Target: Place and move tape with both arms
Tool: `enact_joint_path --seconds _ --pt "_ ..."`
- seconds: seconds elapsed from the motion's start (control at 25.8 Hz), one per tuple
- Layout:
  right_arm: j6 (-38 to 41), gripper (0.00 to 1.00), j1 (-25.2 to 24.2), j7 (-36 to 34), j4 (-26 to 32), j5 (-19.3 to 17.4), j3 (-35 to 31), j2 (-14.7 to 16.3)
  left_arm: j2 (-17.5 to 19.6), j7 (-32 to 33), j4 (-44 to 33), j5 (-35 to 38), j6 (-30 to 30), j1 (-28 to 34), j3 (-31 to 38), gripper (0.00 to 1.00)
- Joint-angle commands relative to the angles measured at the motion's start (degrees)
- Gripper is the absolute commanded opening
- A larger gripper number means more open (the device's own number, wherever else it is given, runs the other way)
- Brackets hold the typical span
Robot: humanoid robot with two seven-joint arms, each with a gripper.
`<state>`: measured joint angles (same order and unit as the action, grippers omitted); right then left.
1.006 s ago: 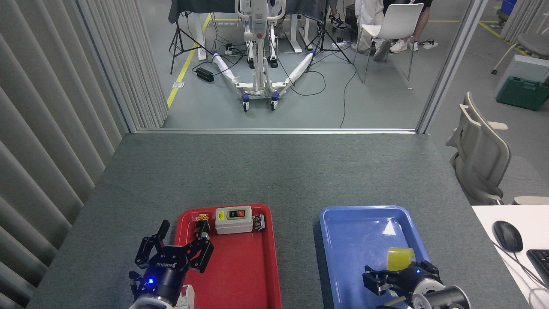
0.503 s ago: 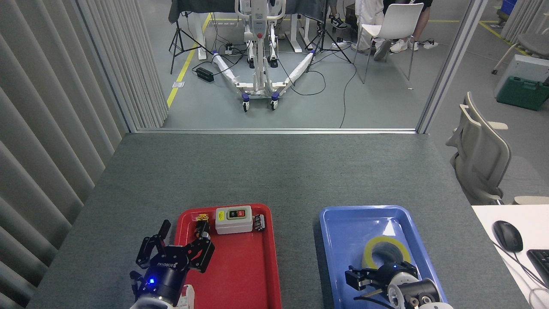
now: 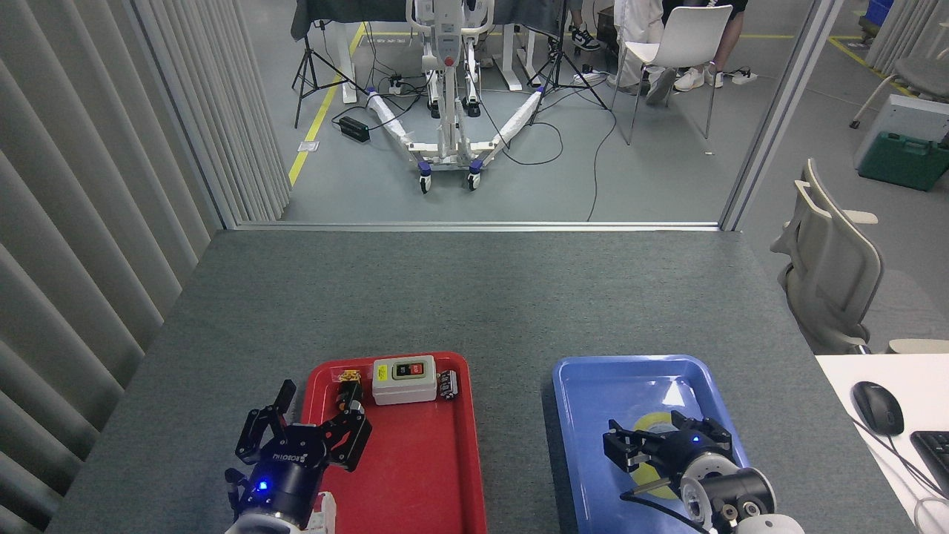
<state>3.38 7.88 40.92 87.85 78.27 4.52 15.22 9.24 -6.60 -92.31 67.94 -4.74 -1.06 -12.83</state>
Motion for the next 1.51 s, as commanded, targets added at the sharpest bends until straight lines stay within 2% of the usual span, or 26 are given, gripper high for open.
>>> enact_joint_path --seconds 0.0,0.12,0.23,0.35,0.46,0.62,0.7,0.77,1.47 --pt "0.05 0.99 -0.85 -8.67 1.63 0.04 -2.59 0.34 0.08 0.01 -1.03 0.09 0.52 0.00 0.08 1.00" --pt "0.14 0.99 -2.35 -16.66 3.38 0.04 -4.17 1.48 0.08 0.01 -2.26 0.09 2.89 0.27 1.14 1.00" --pt "-0.13 0.99 -4.98 -24.31 5.41 0.13 -4.70 2.71 -0.09 0.28 -1.65 0.27 8.17 0.79 4.13 1.00" --pt "-0.21 0.99 -8.23 -34.15 5.84 0.13 -6.90 2.80 -2.20 2.65 -1.74 0.97 8.34 2.02 9.13 1.00" --pt "-0.39 0.99 -10.87 -38.29 5.76 0.13 -7.95 2.36 -2.64 3.44 -1.82 4.04 8.34 3.17 12.56 1.00" --pt "-0.48 0.99 -13.86 -43.73 5.84 0.13 -8.48 1.48 -2.91 0.80 -1.21 6.33 8.87 3.87 12.04 1.00" --pt "-0.48 0.99 -14.12 -44.35 5.76 0.13 -8.48 0.43 -2.38 -3.24 -1.12 6.33 8.96 3.96 10.72 1.00" --pt "-0.48 0.99 -14.47 -44.44 5.84 0.13 -8.48 0.07 -2.29 -4.29 -0.94 6.33 9.22 3.96 10.54 1.00" --pt "-0.39 0.99 -15.09 -44.79 5.67 -0.14 -8.30 0.25 -2.91 -3.94 1.52 5.45 9.57 2.55 10.63 1.00"
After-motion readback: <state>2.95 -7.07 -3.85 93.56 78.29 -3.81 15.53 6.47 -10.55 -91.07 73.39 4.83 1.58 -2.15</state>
